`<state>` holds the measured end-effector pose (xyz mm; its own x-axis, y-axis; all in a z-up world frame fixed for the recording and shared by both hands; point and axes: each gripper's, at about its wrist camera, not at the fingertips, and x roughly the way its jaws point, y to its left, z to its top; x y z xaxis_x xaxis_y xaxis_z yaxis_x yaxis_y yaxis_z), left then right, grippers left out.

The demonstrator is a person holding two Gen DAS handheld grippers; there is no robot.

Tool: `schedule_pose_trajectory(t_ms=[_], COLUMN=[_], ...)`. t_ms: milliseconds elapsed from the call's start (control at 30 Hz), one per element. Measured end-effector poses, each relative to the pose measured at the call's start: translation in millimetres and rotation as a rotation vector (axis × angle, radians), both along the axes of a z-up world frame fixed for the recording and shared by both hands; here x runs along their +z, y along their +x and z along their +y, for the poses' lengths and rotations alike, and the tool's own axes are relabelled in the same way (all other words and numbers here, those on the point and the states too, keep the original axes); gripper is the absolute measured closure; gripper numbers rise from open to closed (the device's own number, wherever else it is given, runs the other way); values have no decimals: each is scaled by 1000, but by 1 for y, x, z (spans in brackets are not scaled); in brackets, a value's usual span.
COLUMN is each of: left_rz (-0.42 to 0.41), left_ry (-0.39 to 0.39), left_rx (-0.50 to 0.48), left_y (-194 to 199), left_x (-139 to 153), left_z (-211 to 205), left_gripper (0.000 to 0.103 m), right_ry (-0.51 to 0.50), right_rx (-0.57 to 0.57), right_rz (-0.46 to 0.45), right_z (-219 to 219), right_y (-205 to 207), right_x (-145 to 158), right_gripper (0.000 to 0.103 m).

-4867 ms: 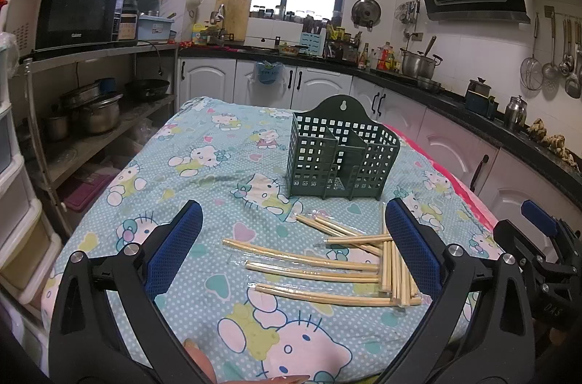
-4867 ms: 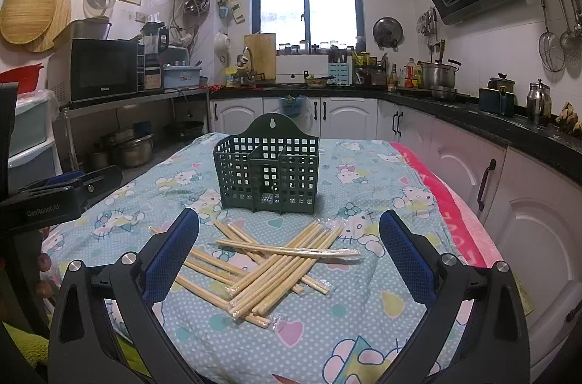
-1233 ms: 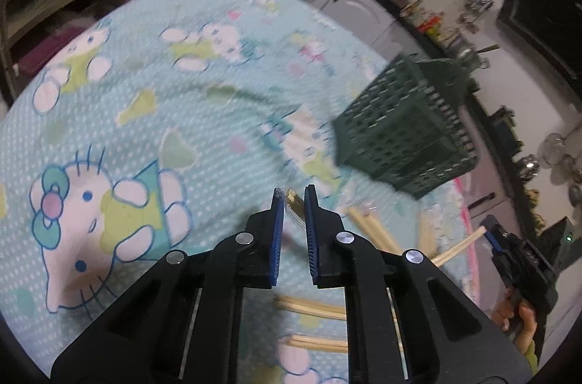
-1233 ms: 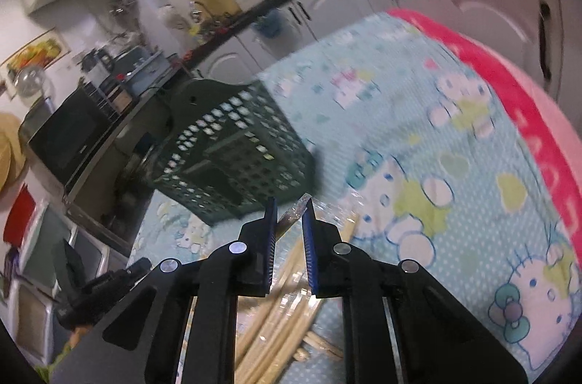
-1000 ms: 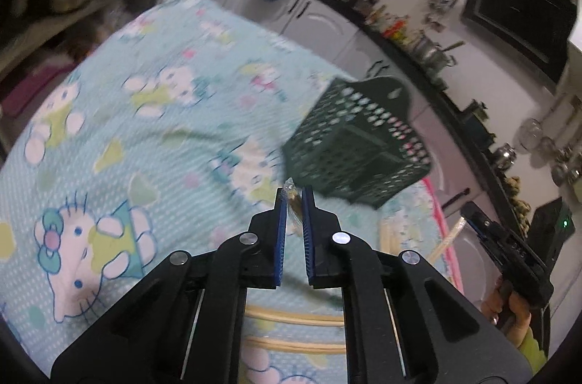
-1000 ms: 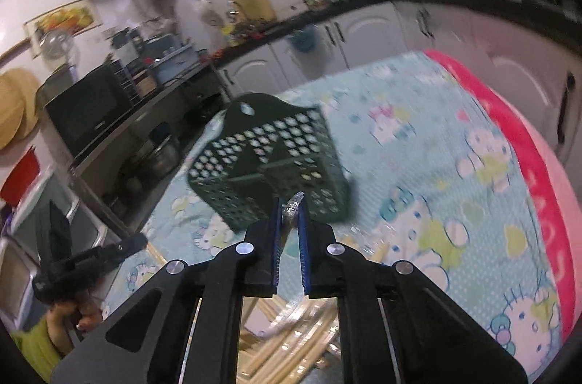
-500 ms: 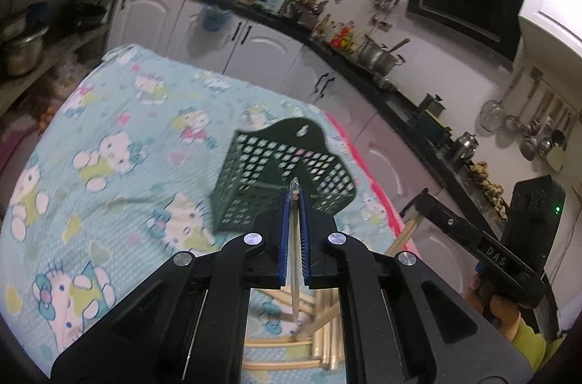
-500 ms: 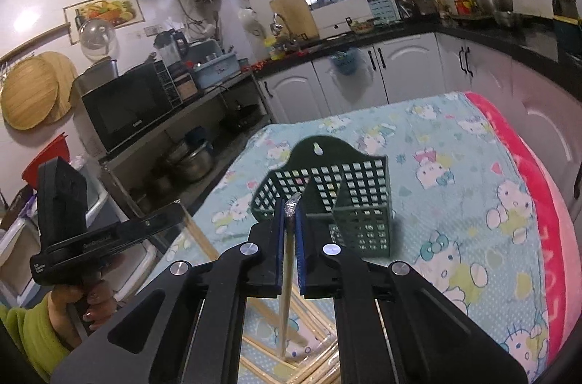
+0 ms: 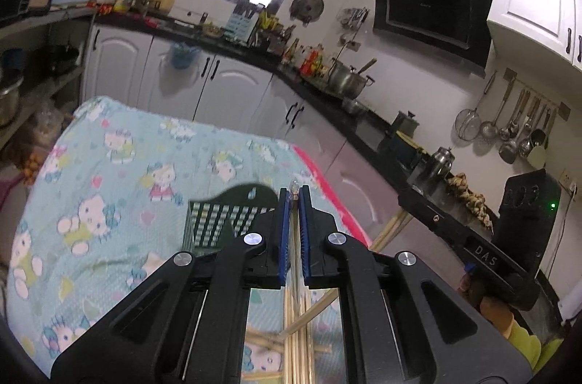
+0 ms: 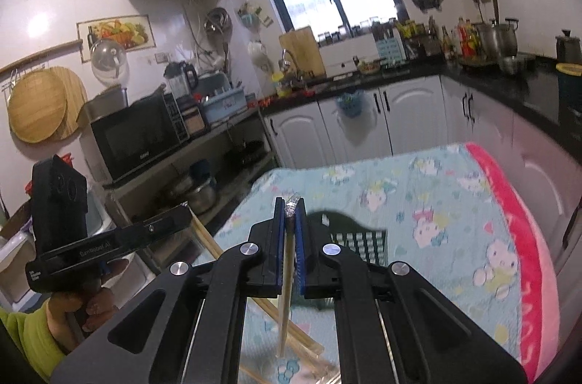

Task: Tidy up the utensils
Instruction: 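Lift the chopsticks upright with both grippers and carry them over the green basket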

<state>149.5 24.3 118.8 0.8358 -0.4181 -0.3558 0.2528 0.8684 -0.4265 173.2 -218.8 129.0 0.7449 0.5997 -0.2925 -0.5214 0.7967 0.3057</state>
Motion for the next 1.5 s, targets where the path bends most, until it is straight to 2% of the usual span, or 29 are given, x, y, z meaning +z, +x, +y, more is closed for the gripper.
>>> schedule_pose_trajectory(t_ms=[167,533,867,1067,1500], left_rz=[-48,-116,-136,-146,-114], left_ry=[7,37,58,86,135], left_rx=[38,151,221,241,239], left_y=[9,27,39,43,51], left_x=[24,57,61,53,20], left_z=[6,30,44,44,37], left_gripper=[100,100,100,100,100], right_ry=[15,41,36,14,-27], right_rx=[-25,-106,-185,-218,-246], right_rz=[-51,-121,-146,-142,-112], right_z=[-5,-18,-27,-24,-11], right_y=[5,28,55,69,89], right_x=[21,54,66,58,12], right_gripper=[97,97,97,98,97])
